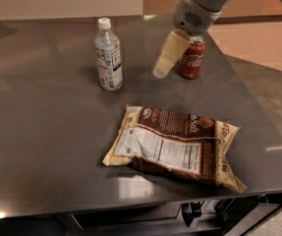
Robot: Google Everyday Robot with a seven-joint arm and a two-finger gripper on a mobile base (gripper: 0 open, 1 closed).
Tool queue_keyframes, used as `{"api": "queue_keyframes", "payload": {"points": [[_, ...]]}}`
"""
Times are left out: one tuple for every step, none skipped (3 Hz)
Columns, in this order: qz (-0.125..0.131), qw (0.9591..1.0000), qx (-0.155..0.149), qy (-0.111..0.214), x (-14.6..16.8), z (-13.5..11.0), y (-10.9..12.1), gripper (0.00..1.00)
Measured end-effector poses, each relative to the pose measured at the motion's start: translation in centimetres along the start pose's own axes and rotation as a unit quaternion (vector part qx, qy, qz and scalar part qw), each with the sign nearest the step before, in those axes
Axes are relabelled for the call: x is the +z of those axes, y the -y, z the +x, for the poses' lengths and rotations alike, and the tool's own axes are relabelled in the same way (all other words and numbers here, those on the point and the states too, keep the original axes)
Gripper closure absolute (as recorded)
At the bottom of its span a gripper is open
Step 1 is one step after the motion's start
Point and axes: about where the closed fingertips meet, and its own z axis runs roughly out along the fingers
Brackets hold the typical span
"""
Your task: Pick blue plastic bottle
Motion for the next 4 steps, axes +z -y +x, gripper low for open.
{"api": "queue_keyframes", "payload": {"points": [[-0.001,0.9996,-0.001,0.029,2.4,-4.0,0.7,0.0],[-0.004,0.9985,0.015,0.053,4.8,-6.9,1.6,0.0],[-0.009,0.9966,0.027,0.077,6.6,-9.7,2.0,0.0],[-0.017,0.9943,0.035,0.099,7.4,-11.9,1.9,0.0]]}}
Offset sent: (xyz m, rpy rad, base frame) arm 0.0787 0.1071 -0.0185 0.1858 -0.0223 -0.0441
